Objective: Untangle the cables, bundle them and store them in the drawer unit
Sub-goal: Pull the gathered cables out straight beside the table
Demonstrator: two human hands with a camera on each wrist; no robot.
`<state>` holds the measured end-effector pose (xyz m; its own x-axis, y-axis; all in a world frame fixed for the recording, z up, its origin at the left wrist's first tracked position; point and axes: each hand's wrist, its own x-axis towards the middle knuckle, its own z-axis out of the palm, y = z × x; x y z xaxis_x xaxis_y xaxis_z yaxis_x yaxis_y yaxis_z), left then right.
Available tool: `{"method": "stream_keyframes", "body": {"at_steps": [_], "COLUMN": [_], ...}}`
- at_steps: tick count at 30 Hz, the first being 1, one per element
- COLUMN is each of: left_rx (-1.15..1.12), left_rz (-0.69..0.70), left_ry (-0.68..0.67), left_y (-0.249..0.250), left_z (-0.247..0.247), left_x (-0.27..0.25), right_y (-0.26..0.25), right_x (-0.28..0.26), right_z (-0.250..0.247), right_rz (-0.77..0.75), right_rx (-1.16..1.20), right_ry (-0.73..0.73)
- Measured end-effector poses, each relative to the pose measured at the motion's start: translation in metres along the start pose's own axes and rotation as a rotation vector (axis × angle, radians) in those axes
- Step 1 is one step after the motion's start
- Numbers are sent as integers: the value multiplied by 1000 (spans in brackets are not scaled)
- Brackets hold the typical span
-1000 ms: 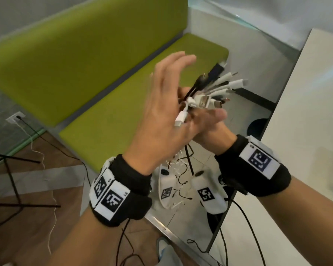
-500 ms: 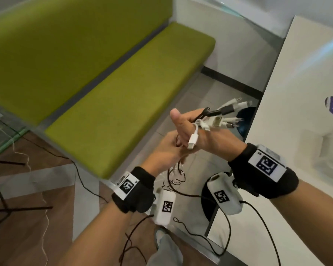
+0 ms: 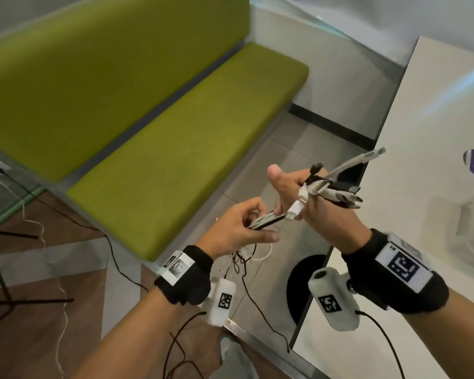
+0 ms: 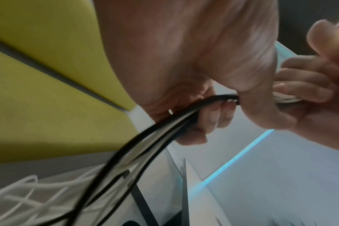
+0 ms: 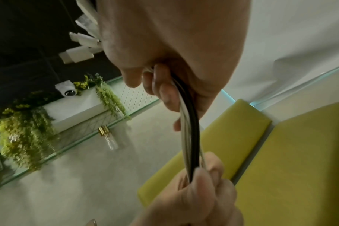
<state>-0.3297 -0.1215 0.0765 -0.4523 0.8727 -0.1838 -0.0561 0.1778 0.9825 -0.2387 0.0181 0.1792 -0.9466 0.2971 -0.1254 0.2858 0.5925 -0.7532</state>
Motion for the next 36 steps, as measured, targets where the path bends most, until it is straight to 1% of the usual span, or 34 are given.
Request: {"method": "stream_keyframes", "body": {"at_steps": [1, 3, 6, 8, 9, 11, 12, 14, 15, 18, 22, 25, 26, 28, 29, 31, 32, 33, 35, 36], "left_rx": [17, 76, 266, 379, 407, 470, 482, 441, 428, 506, 528, 556, 580, 629, 632, 570, 487, 372, 153, 96], "left_rz": [5, 24, 75, 72, 72, 77, 72, 52, 53, 40, -37, -119, -128, -131, -134, -55, 18, 117, 327, 418], "left_ry": [8, 15, 103, 105, 89, 62, 61, 82, 68, 21, 2, -24, -43, -128, -171, -199, -164, -77, 142, 214], "left_y": [1, 2, 4, 7, 7, 8, 2, -6, -11, -18, -18, -26, -26, -28, -27, -20, -13, -1, 37, 59], "left_z": [4, 14, 21, 25, 27, 32, 33, 36, 37, 42, 43, 38, 37, 36, 33, 26, 22, 18, 15, 16], "left_x": [1, 8, 22, 29, 31, 32, 34, 37, 38, 41, 38, 40, 39, 37, 34, 24, 19, 13, 2, -3], "right_y": [2, -1, 2, -2, -5, -9, -11, -15, -12, -7, -3, 3, 9, 13, 13, 11, 12, 12, 17, 21], "right_x": [0, -4, -11, -15, -17, -21, -24, -30, -31, -32, -30, -31, -32, -34, -34, -31, -28, -27, -25, -25], "right_z": [-2, -8, -14, -12, -12, -11, -11, -13, -13, -14, -12, -2, 2, 7, 7, 1, -3, -5, -2, 1], "right_rz": [41, 55, 11, -25, -73, -223, -278, -314, -311, -298, -270, -282, -237, -84, -69, -155, -200, -220, -228, -228], "right_rx": [79, 89, 66, 88, 157, 343, 388, 412, 420, 418, 412, 317, 299, 336, 397, 429, 420, 418, 420, 408], "right_ry": [10, 40, 117, 147, 152, 162, 163, 141, 152, 199, 234, 274, 283, 288, 292, 332, 343, 343, 320, 307]}}
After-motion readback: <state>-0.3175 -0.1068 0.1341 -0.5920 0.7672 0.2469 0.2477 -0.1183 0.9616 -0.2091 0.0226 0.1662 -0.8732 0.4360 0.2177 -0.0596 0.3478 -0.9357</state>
